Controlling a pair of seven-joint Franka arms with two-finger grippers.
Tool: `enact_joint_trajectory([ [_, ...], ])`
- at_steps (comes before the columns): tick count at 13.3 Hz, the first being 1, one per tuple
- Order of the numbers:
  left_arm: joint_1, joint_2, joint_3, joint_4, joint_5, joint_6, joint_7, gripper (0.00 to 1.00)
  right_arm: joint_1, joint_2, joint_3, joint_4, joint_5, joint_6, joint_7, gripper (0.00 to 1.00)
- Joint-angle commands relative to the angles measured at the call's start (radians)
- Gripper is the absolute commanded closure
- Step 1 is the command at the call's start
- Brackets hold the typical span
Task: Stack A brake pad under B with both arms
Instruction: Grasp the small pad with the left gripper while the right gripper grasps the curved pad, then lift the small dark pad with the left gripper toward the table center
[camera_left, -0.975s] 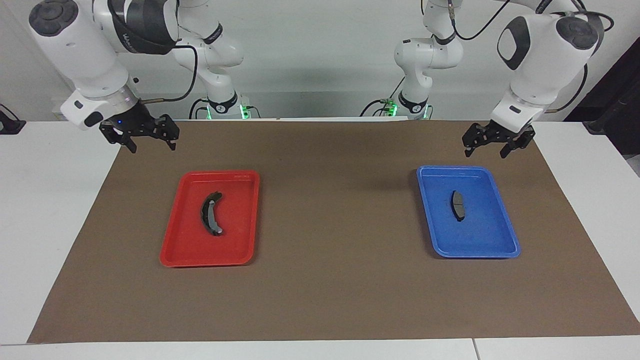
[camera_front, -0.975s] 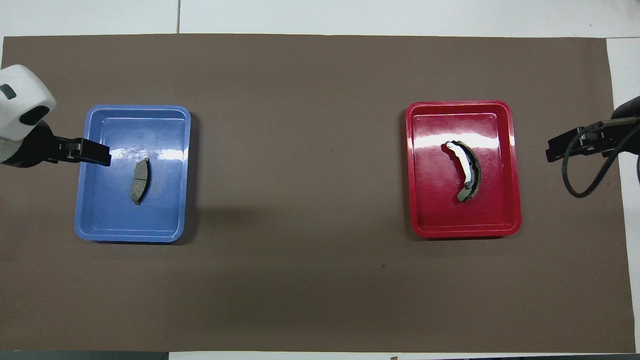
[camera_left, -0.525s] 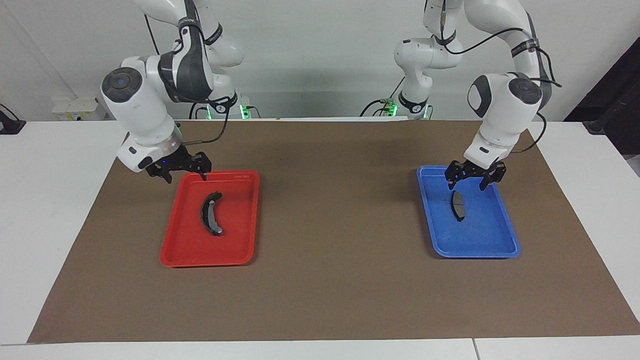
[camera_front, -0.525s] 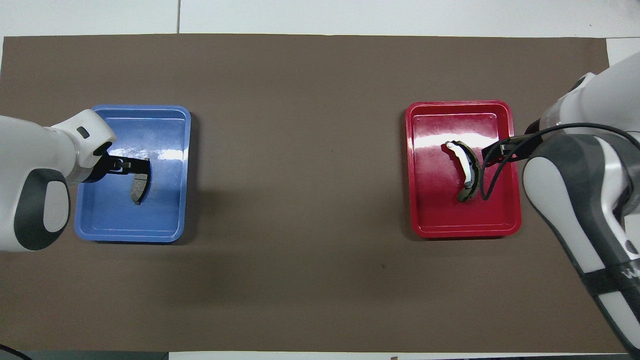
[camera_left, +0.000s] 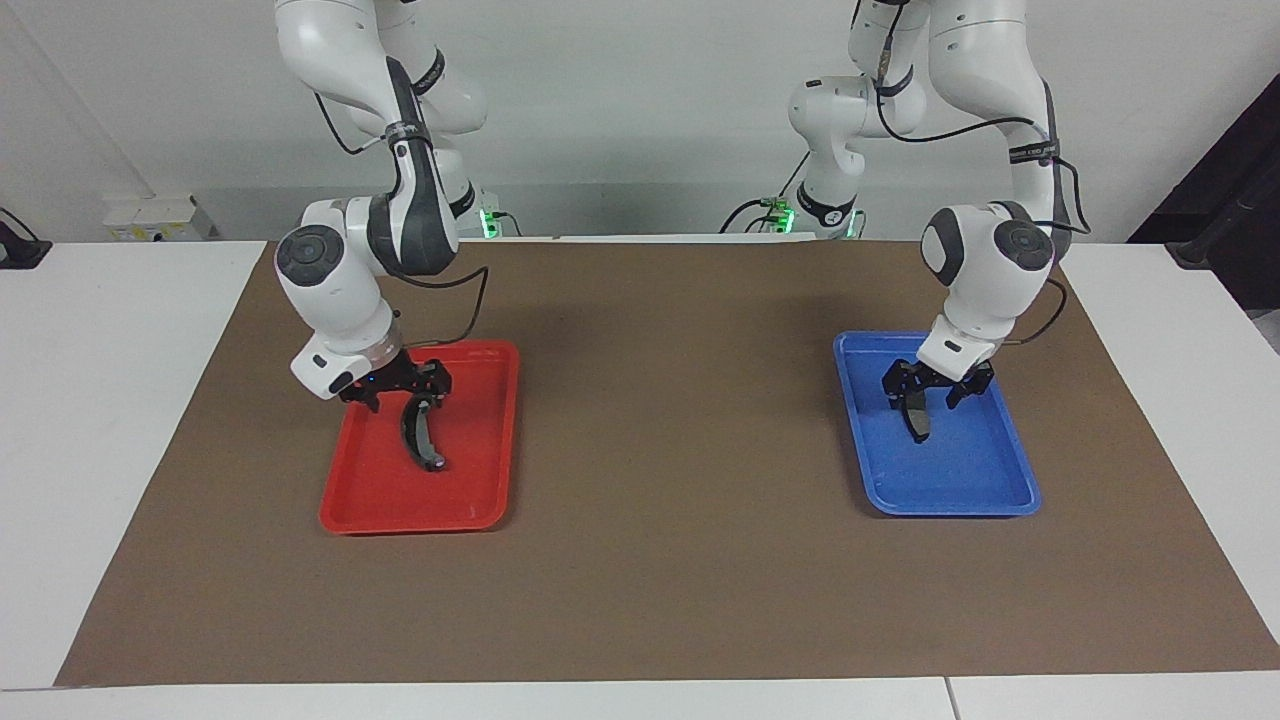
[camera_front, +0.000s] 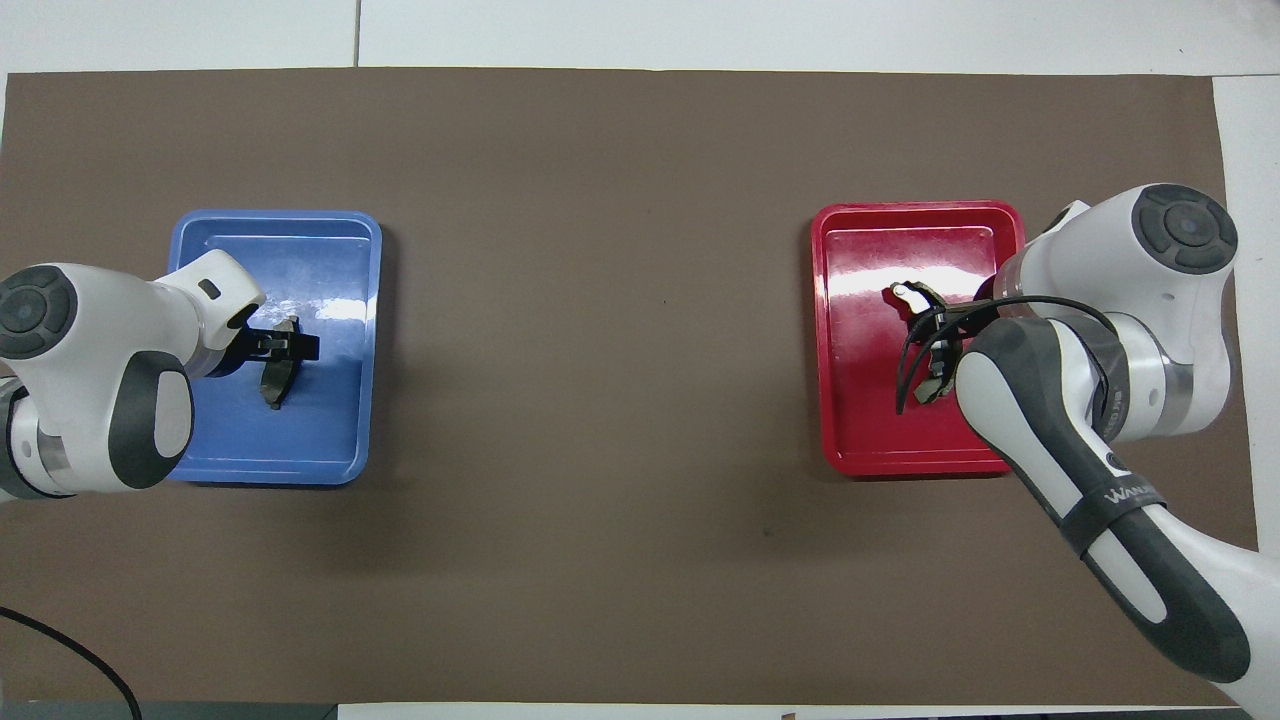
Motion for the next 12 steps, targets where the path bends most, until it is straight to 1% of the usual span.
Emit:
enact_joint_trajectory([
  [1, 0.004, 0.025, 0.004, -0.033, 0.002, 0.059, 0.018, 0.01, -0.017, 0.024, 0.013, -0.012, 0.002, 0.051, 0.012, 0.01],
  [2, 0.004, 0.031, 0.004, -0.037, 0.002, 0.065, 0.018, 0.01, -0.019, 0.038, 0.013, -0.012, 0.002, 0.063, 0.009, 0.01],
  [3, 0.004, 0.037, 0.004, -0.039, 0.002, 0.065, 0.018, 0.04, -0.020, 0.055, 0.013, -0.012, 0.002, 0.068, 0.006, 0.04],
  [4, 0.011, 0.043, 0.004, -0.041, 0.002, 0.065, 0.018, 0.08, -0.023, 0.067, 0.013, -0.012, 0.002, 0.089, 0.004, 0.06],
  [5, 0.011, 0.046, 0.006, -0.039, 0.002, 0.064, 0.020, 0.21, -0.023, 0.077, 0.013, -0.012, 0.002, 0.092, 0.003, 0.08],
  [6, 0.011, 0.046, 0.006, -0.039, 0.001, 0.059, 0.032, 0.39, -0.025, 0.081, 0.013, -0.012, 0.000, 0.093, 0.001, 0.11],
  [7, 0.012, 0.046, 0.007, -0.039, 0.002, 0.051, 0.047, 0.63, -0.026, 0.083, 0.013, -0.012, 0.000, 0.093, -0.006, 0.14],
  [8, 0.012, 0.046, 0.022, -0.038, 0.002, 0.039, 0.053, 0.81, -0.026, 0.084, 0.013, -0.013, 0.000, 0.093, -0.023, 0.17],
  [9, 0.012, 0.046, 0.026, -0.036, 0.002, 0.030, 0.059, 0.92, -0.028, 0.086, 0.013, -0.013, 0.000, 0.093, -0.037, 0.20],
  [10, 0.012, 0.046, 0.024, -0.034, 0.002, 0.028, 0.065, 0.99, -0.028, 0.086, 0.013, -0.013, -0.001, 0.093, -0.045, 0.23],
  [11, 0.011, 0.046, 0.024, -0.030, 0.002, 0.030, 0.064, 0.99, -0.028, 0.086, 0.013, -0.013, -0.003, 0.091, -0.051, 0.24],
  [12, 0.012, 0.045, 0.026, -0.025, 0.002, 0.027, 0.062, 0.99, -0.028, 0.086, 0.013, -0.013, -0.003, 0.088, -0.051, 0.28],
])
